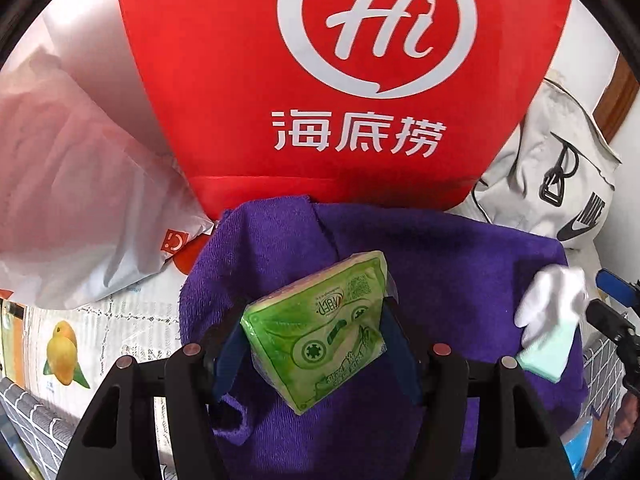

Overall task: Organize soft objects
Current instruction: 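Carry the wet-wipe pack and cloth over the purple towel with both tools, then open both tools to drop the pack and cloth onto the purple towel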

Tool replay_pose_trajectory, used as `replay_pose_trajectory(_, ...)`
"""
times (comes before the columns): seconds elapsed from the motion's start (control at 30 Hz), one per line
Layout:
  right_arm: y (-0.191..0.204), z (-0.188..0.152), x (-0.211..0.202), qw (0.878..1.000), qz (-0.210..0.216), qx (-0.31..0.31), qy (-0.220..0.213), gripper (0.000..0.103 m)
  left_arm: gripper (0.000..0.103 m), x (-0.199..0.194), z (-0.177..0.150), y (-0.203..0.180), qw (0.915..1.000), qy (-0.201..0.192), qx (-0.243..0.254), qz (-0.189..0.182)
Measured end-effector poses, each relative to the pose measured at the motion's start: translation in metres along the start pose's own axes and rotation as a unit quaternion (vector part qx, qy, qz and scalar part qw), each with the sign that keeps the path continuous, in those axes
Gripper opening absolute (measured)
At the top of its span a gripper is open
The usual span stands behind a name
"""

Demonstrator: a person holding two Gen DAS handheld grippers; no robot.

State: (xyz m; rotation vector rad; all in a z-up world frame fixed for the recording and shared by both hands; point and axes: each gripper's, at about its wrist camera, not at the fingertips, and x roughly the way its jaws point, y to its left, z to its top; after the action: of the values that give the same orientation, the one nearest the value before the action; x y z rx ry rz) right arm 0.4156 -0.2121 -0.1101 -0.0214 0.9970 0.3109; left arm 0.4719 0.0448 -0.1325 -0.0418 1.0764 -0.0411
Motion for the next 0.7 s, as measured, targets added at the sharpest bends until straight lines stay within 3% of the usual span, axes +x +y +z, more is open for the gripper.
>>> replay_pose_trajectory(0.23, -0.003, 0.003, 0.0, 1.0, -0.001, 0.003, -0.004, 0.06, 0.064, 0.007, 0.003, -0.005, 1.0, 0.008, 0.003, 0.001)
replay_pose_trajectory(0.37, 0.002, 0.003, -0.001, 1.0, 0.003, -0.002, -0.002, 0.06, 0.075, 0.01, 0.005, -0.01, 0.9999, 0.005, 0.009, 0.013)
replay_pose_trajectory(0.57, 0.013, 0.003, -0.003, 1.0, 0.011, -0.013, -0.003, 0.06, 0.076, -0.001, 0.009, -0.012, 0.9997, -0.001, -0.009, 0.024)
replay_pose_trajectory(0.7, 0.023, 0.002, -0.012, 1.0, 0.011, -0.024, -0.009, 0.06, 0.076, -0.021, 0.01, -0.019, 0.999, -0.022, 0.011, 0.038)
